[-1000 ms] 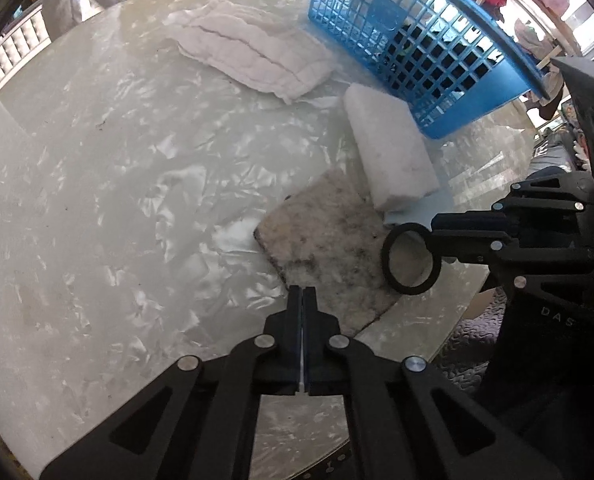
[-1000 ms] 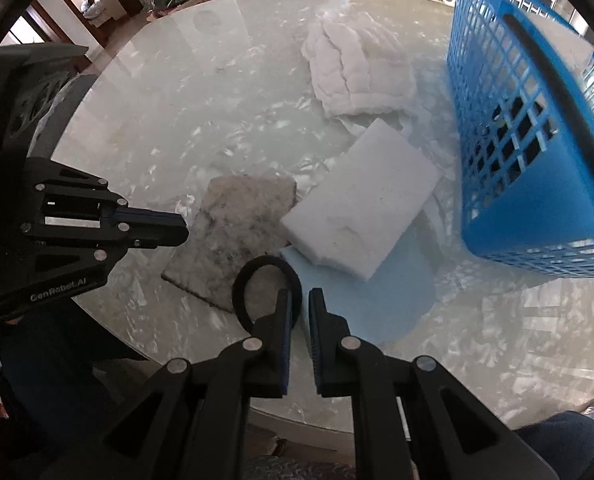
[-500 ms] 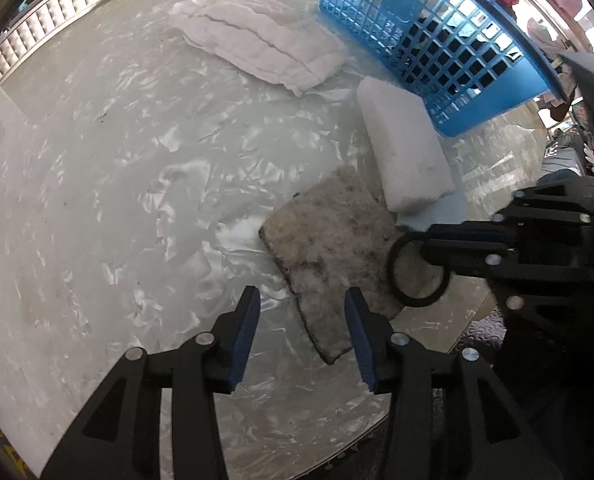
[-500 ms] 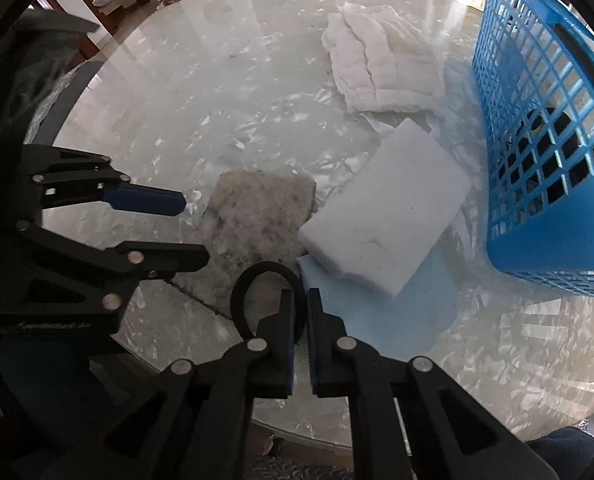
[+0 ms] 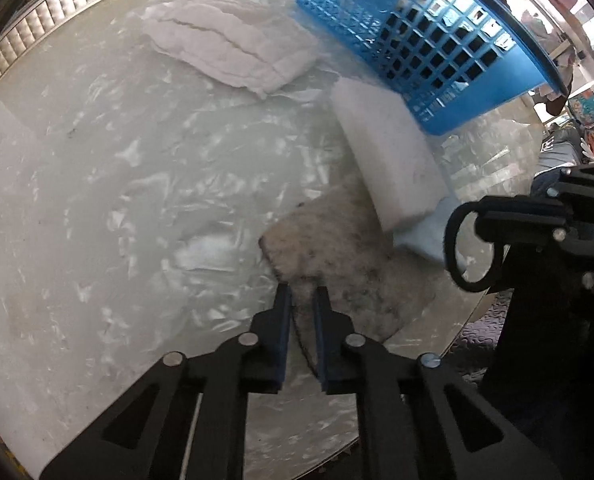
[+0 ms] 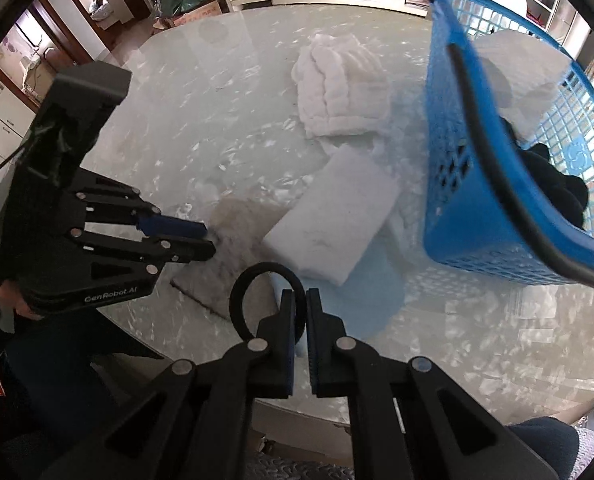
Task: Organize soft objects
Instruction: 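Grasp the grey felt pad with the left tool while the right tool holds the black ring, then carry the black rubber ring over the blue basket and release it with the right tool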
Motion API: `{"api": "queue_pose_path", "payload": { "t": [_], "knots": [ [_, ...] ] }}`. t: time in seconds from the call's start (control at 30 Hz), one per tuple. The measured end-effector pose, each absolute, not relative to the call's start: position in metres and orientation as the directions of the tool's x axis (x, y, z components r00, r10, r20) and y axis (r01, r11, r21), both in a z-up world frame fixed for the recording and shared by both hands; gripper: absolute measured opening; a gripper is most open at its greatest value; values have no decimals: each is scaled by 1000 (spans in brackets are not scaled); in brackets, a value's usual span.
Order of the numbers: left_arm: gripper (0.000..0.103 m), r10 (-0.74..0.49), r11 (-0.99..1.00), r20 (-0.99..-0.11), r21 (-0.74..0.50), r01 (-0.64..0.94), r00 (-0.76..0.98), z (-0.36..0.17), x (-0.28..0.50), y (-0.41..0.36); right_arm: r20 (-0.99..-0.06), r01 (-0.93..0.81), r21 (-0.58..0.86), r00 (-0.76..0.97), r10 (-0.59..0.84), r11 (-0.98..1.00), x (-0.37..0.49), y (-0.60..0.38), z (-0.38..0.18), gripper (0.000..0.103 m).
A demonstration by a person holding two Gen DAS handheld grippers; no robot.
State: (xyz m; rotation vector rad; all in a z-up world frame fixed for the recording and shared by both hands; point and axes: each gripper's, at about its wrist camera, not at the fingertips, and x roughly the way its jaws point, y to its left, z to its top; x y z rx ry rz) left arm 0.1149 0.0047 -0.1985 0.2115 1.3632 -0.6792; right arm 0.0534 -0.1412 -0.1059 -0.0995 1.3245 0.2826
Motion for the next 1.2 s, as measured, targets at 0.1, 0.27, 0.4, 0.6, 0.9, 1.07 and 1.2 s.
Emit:
{"api": "queue_pose_path", "payload": {
  "t": [0.1,0.27,0.4,0.6,0.9,1.07,1.2],
  "knots": [
    [4,-317,800,-946,-229,554,67,-197,111,2,-964,-261,84,223,145,962,49,-150,-99,5],
    [0,-332,807,-939,-236,542,86,-185,103,5,-960,-276,83,234,151,958,46,-164,-80,5],
    [0,-347,806,-932,-237,543,107,-170,99,7,-956,-300,50,262,132,953,40,-175,-61,5],
    [0,-339,803,-931,-210,558,136,-153,103,11,-949,-313,56,277,147,948,43,-191,-29,5],
    [0,-328,810,-936,-211,547,125,-156,107,28,-938,-292,-21,337,82,956,70,-222,1,5],
    [0,-331,815,-935,-217,538,124,-156,107,38,-942,-273,-30,330,64,962,91,-241,-5,5],
    [0,-328,827,-936,-220,517,127,-156,109,49,-953,-253,-36,299,43,967,106,-249,-21,5]
  ]
}}
